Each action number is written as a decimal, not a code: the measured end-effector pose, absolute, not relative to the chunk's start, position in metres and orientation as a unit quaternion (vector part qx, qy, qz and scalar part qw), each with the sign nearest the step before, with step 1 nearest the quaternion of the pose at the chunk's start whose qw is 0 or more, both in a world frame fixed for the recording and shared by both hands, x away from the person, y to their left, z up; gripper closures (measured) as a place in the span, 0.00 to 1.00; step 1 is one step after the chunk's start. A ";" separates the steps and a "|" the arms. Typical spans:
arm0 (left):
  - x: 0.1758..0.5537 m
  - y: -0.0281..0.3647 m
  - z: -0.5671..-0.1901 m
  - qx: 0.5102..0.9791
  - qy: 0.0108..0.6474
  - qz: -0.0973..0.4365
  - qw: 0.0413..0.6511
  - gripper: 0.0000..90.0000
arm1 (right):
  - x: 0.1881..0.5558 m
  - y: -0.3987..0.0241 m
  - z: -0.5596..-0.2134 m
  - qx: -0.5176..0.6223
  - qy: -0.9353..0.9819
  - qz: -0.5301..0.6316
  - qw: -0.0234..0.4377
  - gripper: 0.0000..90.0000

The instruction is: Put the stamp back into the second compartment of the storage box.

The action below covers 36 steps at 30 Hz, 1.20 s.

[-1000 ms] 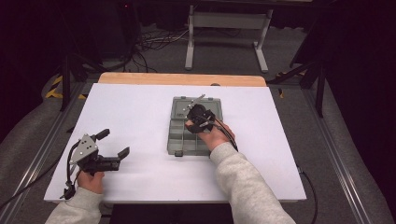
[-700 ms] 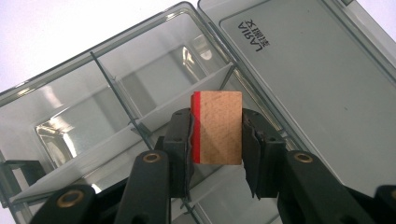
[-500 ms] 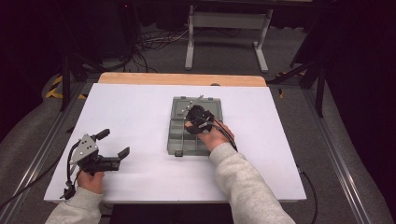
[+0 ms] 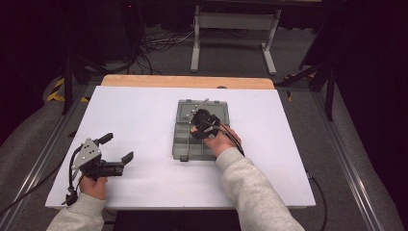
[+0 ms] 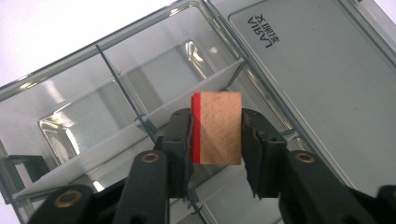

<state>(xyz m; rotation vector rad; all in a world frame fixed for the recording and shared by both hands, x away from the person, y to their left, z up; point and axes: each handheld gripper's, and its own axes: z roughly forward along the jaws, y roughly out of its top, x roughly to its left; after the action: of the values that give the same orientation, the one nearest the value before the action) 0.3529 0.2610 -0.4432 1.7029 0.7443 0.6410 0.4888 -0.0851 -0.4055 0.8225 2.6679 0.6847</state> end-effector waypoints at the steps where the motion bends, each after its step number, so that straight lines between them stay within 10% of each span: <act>1: 0.353 0.261 -0.443 0.721 0.316 0.271 0.554 0.01 | 0.489 -0.085 -0.405 0.283 0.920 0.237 0.135 0.64; 9: 0.353 0.261 -0.443 0.721 0.316 0.272 0.554 0.01 | 0.488 -0.087 -0.402 0.283 0.917 0.245 0.139 0.56; 21: 0.353 0.261 -0.443 0.721 0.315 0.271 0.554 0.01 | 0.478 -0.098 -0.376 0.277 0.895 0.314 0.151 0.19; 36: 0.353 0.261 -0.443 0.722 0.315 0.271 0.553 0.01 | 0.455 -0.107 -0.353 0.263 0.882 0.356 0.161 0.11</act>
<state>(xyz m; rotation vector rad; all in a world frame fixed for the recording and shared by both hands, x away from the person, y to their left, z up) 0.3533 0.2615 -0.4433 1.7070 0.7443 0.6395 0.4547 -0.1069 -0.3525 0.7497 2.5191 1.0160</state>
